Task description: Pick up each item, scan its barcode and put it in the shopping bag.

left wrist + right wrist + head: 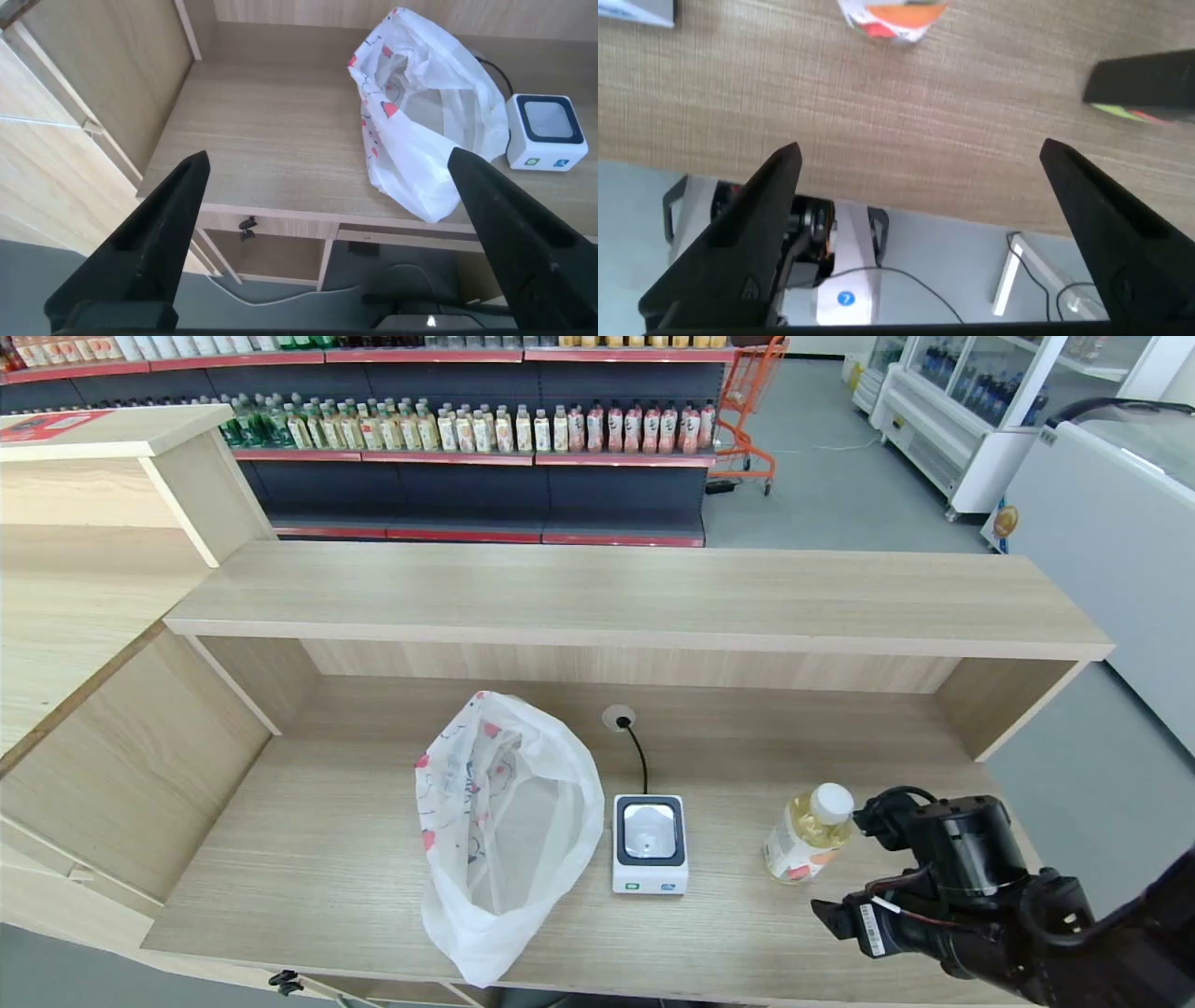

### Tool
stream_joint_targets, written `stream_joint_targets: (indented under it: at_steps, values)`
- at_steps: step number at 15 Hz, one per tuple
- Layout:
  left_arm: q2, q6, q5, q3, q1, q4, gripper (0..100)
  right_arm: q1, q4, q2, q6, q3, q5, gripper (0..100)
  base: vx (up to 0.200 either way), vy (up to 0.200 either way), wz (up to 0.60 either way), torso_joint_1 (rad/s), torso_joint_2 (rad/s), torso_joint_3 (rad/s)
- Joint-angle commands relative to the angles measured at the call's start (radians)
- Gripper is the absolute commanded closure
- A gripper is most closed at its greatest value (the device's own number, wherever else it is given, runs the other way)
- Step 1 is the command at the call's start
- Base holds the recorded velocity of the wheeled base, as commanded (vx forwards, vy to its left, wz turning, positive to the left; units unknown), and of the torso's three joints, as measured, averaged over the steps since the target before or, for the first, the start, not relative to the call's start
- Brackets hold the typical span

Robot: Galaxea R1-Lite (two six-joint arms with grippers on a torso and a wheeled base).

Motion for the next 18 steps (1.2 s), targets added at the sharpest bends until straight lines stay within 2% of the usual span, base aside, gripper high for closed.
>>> stream_joint_targets:
  at_steps: [1, 2, 6, 10, 14, 18]
  values:
    - [0.000, 0.000, 0.000, 0.000, 0.000, 0.001, 0, 0.014, -0.154, 0.173, 0.001, -0.004, -0.018, 0, 0.000, 0.000, 0.00, 0.000, 0.00, 0.000]
    - [0.000, 0.000, 0.000, 0.000, 0.000, 0.001, 0, 0.020, -0.271, 0.240, 0.013, -0.011, -0.016, 0, 0.000, 0.000, 0.00, 0.000, 0.00, 0.000]
    - [0.000, 0.000, 0.000, 0.000, 0.000, -0.001, 0, 0.041, -0.539, 0.401, 0.024, -0.060, -0.018, 0, 0.000, 0.000, 0.00, 0.000, 0.00, 0.000]
    - [0.000, 0.000, 0.000, 0.000, 0.000, 0.001, 0, 0.050, -0.625, 0.457, -0.013, -0.135, -0.016, 0, 0.000, 0.000, 0.00, 0.000, 0.00, 0.000]
    - [0.000, 0.000, 0.000, 0.000, 0.000, 0.001, 0, 0.052, -0.715, 0.494, -0.107, -0.199, -0.016, 0, 0.000, 0.000, 0.00, 0.000, 0.00, 0.000]
    - [0.000, 0.000, 0.000, 0.000, 0.000, 0.001, 0, 0.050, -0.725, 0.497, -0.136, -0.227, -0.010, 0, 0.000, 0.000, 0.00, 0.000, 0.00, 0.000]
